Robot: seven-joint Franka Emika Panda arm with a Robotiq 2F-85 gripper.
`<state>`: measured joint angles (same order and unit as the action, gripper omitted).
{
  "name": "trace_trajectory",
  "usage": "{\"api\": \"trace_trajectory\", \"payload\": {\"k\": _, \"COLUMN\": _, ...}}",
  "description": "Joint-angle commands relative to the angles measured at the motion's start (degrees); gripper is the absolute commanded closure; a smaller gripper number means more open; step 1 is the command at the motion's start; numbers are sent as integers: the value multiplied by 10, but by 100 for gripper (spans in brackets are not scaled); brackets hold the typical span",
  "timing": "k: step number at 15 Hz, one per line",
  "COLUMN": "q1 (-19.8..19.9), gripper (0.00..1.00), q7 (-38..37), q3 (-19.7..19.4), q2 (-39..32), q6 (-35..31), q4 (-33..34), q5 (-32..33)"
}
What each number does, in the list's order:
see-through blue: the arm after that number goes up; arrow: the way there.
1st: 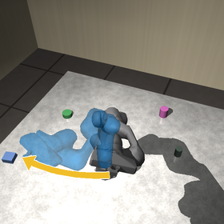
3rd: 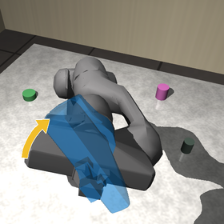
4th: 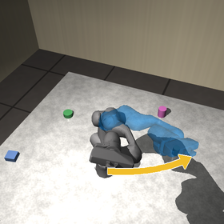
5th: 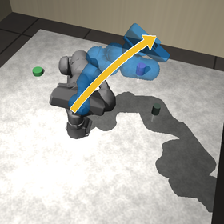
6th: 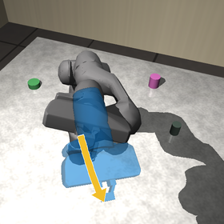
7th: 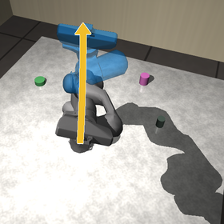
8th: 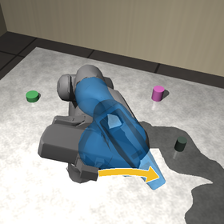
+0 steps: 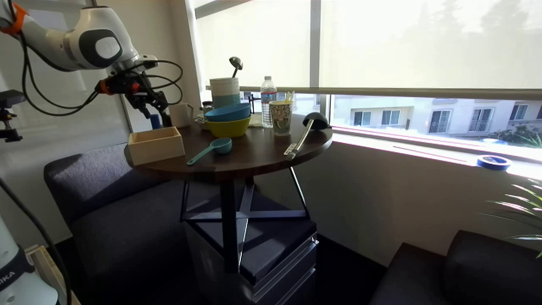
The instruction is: Rearrange the blocks
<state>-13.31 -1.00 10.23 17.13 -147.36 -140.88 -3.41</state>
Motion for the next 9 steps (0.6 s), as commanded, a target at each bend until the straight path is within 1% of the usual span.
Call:
{"api": "trace_trajectory", "payload": {"k": 1, "q1": -14, "gripper": 0, "q7": 41, "q3": -18, "q2": 30, "q6": 37, "q4": 0, "q5": -42}}
{"api": "trace_trajectory", "payload": {"k": 4, "q1": -16, "gripper": 0, "q7": 61, "q3": -27, "q2": 49, "q6": 69, "q4": 5, "q5": -56}}
{"api": "trace_trajectory", "payload": {"k": 9, "q1": -15, "gripper": 0, "q7": 68, "q3": -29, "q2": 76, "q6": 127, "q4": 17, "q5": -58}}
